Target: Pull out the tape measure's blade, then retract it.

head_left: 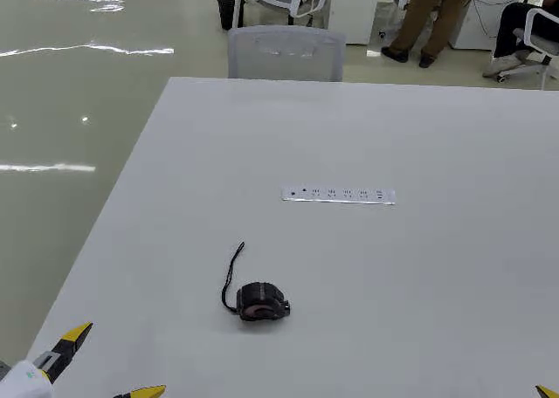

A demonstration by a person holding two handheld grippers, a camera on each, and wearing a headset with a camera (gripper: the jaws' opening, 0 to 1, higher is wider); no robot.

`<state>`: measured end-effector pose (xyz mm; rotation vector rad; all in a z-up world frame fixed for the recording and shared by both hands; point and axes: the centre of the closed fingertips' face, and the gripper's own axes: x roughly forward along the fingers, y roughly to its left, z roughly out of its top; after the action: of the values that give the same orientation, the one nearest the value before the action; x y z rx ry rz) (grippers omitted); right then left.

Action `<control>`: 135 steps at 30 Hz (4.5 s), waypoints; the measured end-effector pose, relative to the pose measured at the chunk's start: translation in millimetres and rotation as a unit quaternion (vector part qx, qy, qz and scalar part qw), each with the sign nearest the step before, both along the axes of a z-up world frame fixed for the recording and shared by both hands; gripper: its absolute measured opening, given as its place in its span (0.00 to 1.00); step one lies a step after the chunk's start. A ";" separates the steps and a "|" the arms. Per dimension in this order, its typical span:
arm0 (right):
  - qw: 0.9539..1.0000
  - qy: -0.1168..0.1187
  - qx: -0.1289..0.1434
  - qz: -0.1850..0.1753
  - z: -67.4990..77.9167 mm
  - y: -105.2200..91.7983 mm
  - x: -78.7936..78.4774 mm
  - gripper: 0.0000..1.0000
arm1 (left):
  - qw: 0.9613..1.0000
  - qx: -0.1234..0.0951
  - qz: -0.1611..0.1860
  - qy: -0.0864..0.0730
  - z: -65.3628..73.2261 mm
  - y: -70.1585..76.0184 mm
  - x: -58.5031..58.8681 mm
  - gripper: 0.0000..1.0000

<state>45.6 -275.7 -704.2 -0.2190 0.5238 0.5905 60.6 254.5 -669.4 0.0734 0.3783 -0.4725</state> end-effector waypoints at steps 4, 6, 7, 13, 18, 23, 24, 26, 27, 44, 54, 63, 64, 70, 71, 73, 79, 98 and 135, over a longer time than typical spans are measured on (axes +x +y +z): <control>1.000 0.002 -0.001 -0.002 -1.5 -3.2 1.0 1.00 | 1.000 0.001 0.000 0.004 -7.5 7.1 0.3 0.99; 1.000 0.001 -0.002 -0.001 0.4 -2.3 1.1 1.00 | 1.000 0.002 0.000 0.006 -4.6 4.0 -1.1 0.99; 1.000 0.001 -0.002 -0.002 1.6 -1.4 0.9 1.00 | 1.000 0.002 0.001 0.007 -4.9 4.5 -1.4 0.99; 1.000 -0.002 -0.002 0.000 2.3 -3.2 2.1 1.00 | 1.000 0.003 0.003 0.007 -1.8 4.0 -2.2 0.99; 1.000 0.001 -0.002 -0.001 2.2 -3.6 3.5 1.00 | 1.000 0.002 0.001 0.007 4.5 -1.1 -2.6 0.99; 1.000 -0.017 0.006 0.015 7.9 1.5 6.6 1.00 | 1.000 0.005 -0.004 0.010 0.1 2.8 -1.6 0.99; 1.000 -0.014 0.004 0.014 7.5 1.0 5.5 1.00 | 1.000 0.006 -0.005 0.011 -0.1 2.4 -1.8 0.99; 1.000 -0.001 0.001 0.009 4.8 0.5 4.8 1.00 | 1.000 0.007 -0.007 0.013 -0.8 2.0 -2.3 0.99; 1.000 -0.002 0.001 0.010 5.6 1.1 5.3 1.00 | 1.000 0.007 -0.006 0.014 -0.5 1.6 -2.4 0.99; 1.000 0.008 -0.006 0.016 3.2 5.2 12.5 1.00 | 0.999 0.022 -0.037 0.019 -0.3 -17.4 12.3 0.99; 1.000 0.010 -0.007 0.028 1.4 13.5 19.7 0.99 | 0.999 0.018 -0.045 0.023 -4.8 -24.1 21.7 0.99; 0.999 0.010 -0.008 0.046 -0.3 27.2 26.1 0.98 | 0.998 0.021 -0.046 0.029 -6.5 -24.9 32.7 0.97; 0.999 0.011 -0.008 0.047 -0.9 28.1 26.7 0.98 | 0.998 0.021 -0.046 0.029 -6.8 -24.2 34.0 0.97; 0.999 0.007 0.001 0.052 2.6 36.0 36.4 0.98 | 0.998 0.021 -0.054 0.033 -8.9 -20.6 43.8 0.97; 0.999 0.006 0.004 0.054 3.4 37.2 37.7 0.98 | 0.998 0.022 -0.054 0.033 -8.6 -20.8 45.3 0.97; 0.998 0.002 0.003 0.057 4.8 39.6 40.7 0.99 | 0.998 0.021 -0.053 0.034 -6.5 -21.4 49.4 0.96; 0.998 -0.001 -0.001 0.062 5.3 43.6 48.1 0.98 | 0.998 0.019 -0.061 0.025 -0.2 -29.5 58.3 0.96; 0.996 -0.005 -0.001 0.093 10.9 62.4 68.9 0.96 | 0.993 0.030 -0.109 0.029 -0.6 -59.1 70.6 0.95; 0.985 -0.012 0.001 0.170 14.4 131.5 103.7 0.93 | 0.980 0.070 -0.185 0.035 -3.5 -97.9 110.5 0.91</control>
<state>149.2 -144.2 -689.8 -0.3173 0.4660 0.9189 171.1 156.6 -672.8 0.2678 0.4686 -0.8169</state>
